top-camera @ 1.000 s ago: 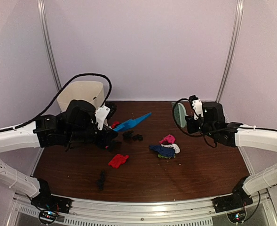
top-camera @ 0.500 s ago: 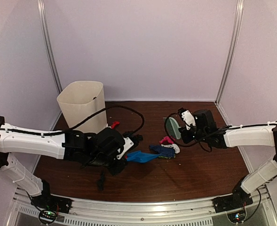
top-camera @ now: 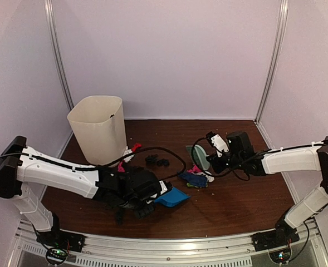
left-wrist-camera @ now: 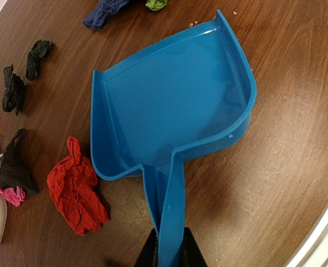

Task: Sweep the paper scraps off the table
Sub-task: Sweep the paper scraps into the dustpan, then sweep the paper scraps in the dustpan at the center of the board.

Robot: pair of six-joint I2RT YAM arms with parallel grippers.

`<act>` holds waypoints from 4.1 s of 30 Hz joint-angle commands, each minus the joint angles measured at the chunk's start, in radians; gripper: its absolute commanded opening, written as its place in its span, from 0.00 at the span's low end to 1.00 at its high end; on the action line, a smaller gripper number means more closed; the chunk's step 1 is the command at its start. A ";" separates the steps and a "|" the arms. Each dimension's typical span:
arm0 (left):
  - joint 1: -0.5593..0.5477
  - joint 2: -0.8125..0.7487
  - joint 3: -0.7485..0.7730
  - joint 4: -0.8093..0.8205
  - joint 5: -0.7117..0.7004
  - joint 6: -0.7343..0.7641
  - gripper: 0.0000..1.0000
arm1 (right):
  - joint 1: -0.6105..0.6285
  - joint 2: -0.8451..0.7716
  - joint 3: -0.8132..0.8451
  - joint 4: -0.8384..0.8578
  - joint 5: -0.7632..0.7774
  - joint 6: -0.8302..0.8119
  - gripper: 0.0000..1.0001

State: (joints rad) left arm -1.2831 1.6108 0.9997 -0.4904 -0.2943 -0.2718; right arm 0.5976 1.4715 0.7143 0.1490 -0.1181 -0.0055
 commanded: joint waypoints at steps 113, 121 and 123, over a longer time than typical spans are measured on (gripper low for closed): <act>-0.053 0.125 0.008 0.161 -0.093 0.243 0.00 | 0.349 -0.277 0.000 0.013 0.151 0.442 0.00; -0.053 0.120 -0.009 0.182 -0.094 0.249 0.00 | 0.342 -0.093 0.052 0.070 -0.073 0.538 0.00; -0.053 0.120 -0.012 0.186 -0.091 0.250 0.00 | 0.337 -0.056 0.067 0.078 -0.133 0.549 0.00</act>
State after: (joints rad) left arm -1.3319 1.7576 1.0019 -0.3386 -0.4030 -0.0231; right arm 0.9463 1.3640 0.7368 0.1596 -0.0914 0.4881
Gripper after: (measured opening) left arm 0.097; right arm 0.076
